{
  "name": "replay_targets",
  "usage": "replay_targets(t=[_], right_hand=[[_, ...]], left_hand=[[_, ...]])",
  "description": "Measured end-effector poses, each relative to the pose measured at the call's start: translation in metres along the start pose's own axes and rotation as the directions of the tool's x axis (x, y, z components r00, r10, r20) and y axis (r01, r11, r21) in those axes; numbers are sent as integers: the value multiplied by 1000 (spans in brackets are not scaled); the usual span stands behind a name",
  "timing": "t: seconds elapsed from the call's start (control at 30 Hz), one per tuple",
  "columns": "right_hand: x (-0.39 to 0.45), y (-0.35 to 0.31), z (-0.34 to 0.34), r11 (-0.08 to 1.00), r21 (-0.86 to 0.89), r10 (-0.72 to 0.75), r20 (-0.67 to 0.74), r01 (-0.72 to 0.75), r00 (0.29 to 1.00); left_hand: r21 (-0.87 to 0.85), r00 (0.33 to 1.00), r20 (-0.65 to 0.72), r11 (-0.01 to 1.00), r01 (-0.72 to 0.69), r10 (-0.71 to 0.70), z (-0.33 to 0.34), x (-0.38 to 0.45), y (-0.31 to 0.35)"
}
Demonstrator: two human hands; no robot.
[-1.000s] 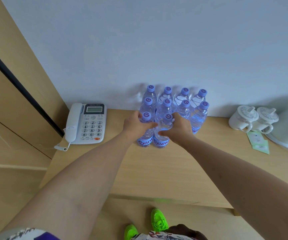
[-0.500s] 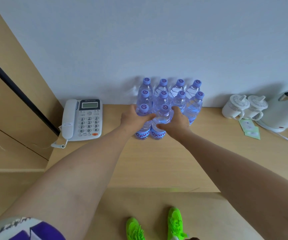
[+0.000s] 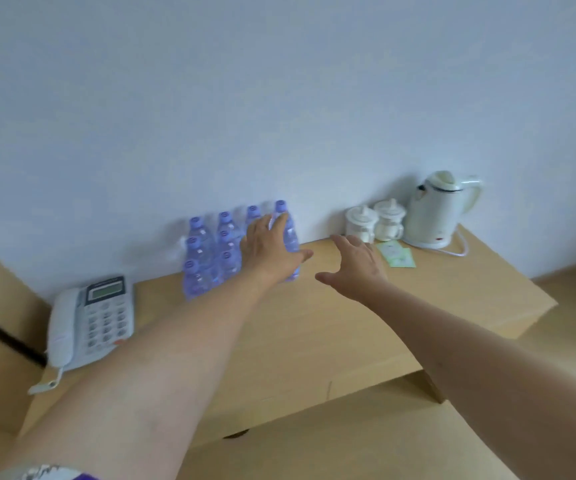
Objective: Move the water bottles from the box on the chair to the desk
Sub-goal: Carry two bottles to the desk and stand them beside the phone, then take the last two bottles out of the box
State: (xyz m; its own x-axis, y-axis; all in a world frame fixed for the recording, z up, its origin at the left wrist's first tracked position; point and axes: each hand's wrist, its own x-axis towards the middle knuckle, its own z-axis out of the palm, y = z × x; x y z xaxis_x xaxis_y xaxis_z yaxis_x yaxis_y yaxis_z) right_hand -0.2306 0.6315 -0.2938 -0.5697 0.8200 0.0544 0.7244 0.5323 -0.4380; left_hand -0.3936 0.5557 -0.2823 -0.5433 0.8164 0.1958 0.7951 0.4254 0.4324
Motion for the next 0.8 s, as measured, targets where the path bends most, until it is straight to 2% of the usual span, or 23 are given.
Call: replay_targets(t=[0.2, 0.4, 0.5, 0.63, 0.8], right_hand=[[-62, 140, -80, 980, -55, 186, -101, -192, 977], [-159, 290, -157, 895, -69, 418, -216, -440, 883], [-216, 353, -188, 826, -56, 525, -282, -561, 803], [-295, 421, -221, 696, -25, 675, -317, -717, 666], [-391, 485, -247, 493, 48, 822, -355, -869, 446]], left_hand=[[31, 967, 122, 973, -229, 224, 68, -21, 156], [-13, 856, 251, 886, -464, 452, 147, -69, 328], [-44, 759, 310, 806, -590, 572, 181, -107, 410], [-118, 582, 411, 674, -730, 702, 222, -172, 505], [-231, 353, 453, 490, -840, 818, 264, -255, 610]])
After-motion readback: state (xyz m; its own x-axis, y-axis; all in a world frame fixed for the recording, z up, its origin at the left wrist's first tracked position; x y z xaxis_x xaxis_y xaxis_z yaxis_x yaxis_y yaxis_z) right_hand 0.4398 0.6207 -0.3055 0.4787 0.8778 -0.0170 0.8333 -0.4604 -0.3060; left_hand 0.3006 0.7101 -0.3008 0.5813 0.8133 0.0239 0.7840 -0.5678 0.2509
